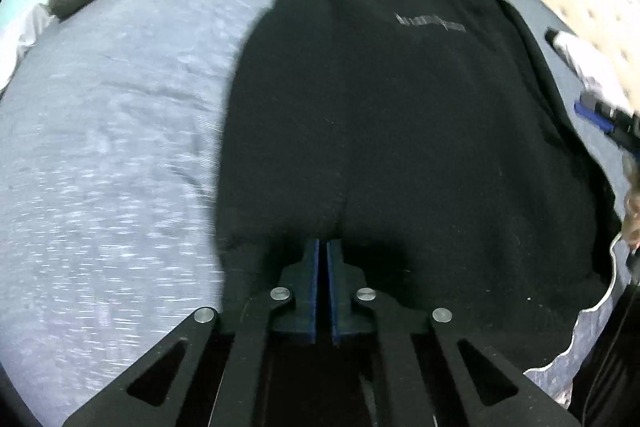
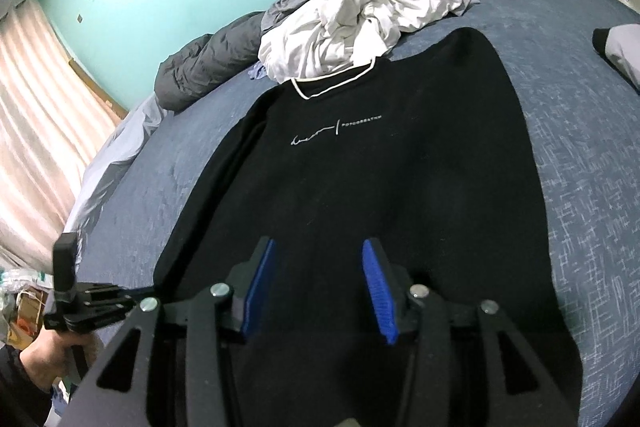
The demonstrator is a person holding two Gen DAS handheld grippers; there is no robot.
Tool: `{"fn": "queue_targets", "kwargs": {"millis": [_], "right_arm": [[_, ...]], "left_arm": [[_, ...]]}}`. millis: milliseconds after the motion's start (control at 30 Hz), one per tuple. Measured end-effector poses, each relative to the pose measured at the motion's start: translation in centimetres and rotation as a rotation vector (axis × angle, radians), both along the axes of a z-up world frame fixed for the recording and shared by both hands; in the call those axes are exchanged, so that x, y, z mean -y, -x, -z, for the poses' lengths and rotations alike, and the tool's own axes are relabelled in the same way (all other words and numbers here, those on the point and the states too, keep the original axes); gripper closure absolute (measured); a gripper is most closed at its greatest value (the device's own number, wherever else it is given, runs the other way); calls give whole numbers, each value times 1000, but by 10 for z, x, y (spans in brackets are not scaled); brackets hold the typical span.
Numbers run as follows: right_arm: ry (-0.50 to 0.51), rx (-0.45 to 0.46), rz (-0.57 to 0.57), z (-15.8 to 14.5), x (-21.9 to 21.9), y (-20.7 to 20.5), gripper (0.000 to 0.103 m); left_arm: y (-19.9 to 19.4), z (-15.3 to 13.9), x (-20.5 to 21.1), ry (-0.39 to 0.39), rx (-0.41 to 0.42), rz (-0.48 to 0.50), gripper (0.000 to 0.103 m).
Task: Fold clothes
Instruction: 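Grasp the sweatshirt sleeve cuff with the left gripper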
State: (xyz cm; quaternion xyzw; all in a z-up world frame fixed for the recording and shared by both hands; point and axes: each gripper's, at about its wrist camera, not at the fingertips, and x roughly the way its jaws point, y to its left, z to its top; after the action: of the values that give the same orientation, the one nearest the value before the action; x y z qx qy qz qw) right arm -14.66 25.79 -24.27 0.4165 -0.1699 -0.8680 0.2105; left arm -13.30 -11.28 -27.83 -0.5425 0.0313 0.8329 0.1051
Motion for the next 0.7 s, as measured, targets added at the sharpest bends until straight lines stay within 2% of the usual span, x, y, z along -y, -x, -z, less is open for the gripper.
{"fn": "queue_targets", "kwargs": {"millis": [100,300,533,633,700], "right_arm": [[6,6,3,1,-1,0,57],[8,1,-2,0,1,0,57],[6,7,3,4,-1,2,57],[6,8,7,5,-1,2,57],[6,12,8,6,-1,3,57]], "left_arm": [[1,-17,27,25,-31,-53,100],[11,-45,83,-3,-54,-158,100],[45,-54,131,28,-66,-247,100],[62,-54,159,99,-94,-351,100],[65,-49,175,112,-77,-435,94]]}}
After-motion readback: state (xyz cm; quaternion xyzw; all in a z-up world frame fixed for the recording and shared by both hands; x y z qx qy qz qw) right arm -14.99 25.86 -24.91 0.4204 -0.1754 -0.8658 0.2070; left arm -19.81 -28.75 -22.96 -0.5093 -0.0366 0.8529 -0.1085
